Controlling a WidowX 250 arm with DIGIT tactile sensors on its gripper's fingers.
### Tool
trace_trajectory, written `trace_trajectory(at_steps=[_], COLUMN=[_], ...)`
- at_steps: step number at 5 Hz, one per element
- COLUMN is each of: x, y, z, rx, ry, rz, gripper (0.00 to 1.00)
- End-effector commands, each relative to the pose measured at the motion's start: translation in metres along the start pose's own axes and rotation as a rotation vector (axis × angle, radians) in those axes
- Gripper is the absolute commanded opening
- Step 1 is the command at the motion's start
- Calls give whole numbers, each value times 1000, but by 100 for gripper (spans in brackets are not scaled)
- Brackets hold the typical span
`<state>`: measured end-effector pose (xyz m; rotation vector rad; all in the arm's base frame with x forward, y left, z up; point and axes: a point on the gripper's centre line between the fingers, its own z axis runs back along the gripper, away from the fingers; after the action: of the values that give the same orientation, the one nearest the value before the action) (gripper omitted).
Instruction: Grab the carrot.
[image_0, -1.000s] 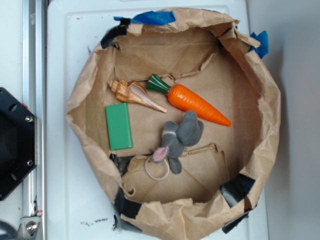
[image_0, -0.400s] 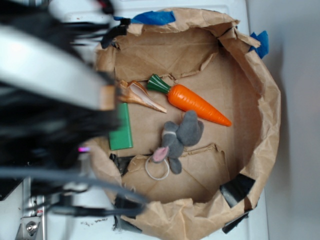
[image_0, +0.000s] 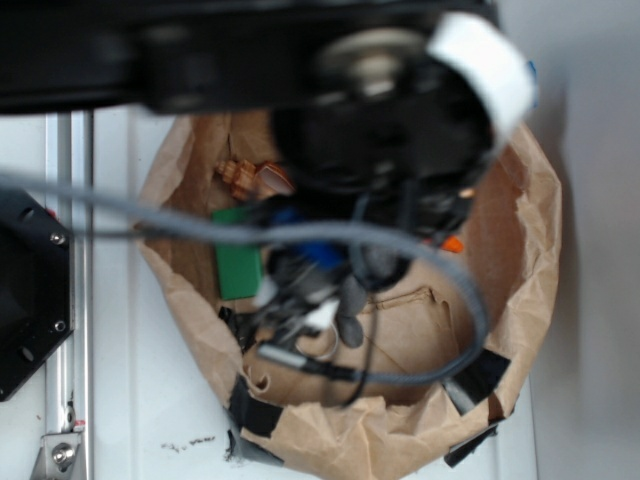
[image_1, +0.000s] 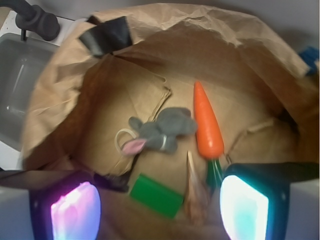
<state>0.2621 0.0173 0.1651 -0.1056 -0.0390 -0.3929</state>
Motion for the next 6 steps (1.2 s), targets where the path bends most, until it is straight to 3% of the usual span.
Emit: trace_trajectory(at_steps=[1, 2, 3, 6], x=[-2, -8, -8, -8], y=[19, 35, 45, 45], z=[-46, -67, -71, -71], rx=[50, 52, 100, 100], ry=[-24, -63, -86, -86], rz=[-95, -160, -81, -81], gripper=[100, 100, 100, 100])
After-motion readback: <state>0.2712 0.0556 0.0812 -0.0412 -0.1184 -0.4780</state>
